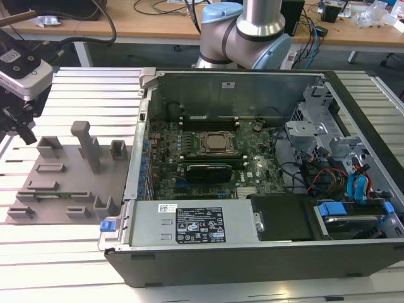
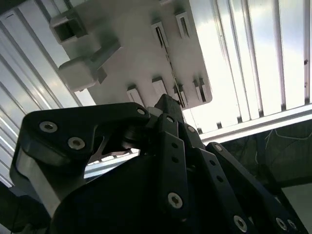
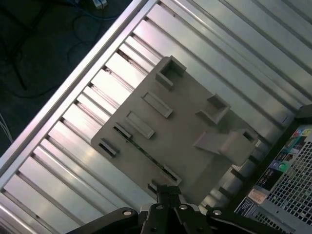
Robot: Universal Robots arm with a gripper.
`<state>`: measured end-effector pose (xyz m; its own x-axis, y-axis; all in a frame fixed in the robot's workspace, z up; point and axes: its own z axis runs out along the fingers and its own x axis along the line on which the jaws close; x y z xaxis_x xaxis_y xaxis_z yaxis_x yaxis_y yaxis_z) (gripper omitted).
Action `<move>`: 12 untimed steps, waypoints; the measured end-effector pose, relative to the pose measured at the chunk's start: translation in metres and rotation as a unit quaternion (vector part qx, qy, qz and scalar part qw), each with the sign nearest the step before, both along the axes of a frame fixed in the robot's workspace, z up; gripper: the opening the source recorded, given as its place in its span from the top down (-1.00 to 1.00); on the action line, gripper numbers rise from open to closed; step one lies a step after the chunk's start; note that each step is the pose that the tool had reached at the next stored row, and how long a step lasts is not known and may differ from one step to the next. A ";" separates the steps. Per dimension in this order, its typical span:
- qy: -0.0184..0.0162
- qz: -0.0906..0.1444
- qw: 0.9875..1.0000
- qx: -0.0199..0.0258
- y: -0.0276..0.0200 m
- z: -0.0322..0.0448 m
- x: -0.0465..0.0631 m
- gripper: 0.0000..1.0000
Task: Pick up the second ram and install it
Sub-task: 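Pick up the second ram and move it above second insertion slot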
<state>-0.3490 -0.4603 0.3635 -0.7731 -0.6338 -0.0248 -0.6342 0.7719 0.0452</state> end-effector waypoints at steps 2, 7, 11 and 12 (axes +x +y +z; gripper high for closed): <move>0.000 0.008 1.000 0.000 0.0000 0.0000 0.000 0.80; 0.000 0.034 0.999 0.000 0.0000 0.0000 0.000 0.80; 0.000 0.057 0.998 0.000 0.0000 0.0000 0.000 0.80; 0.000 0.064 0.998 0.000 0.0000 0.0000 0.000 0.80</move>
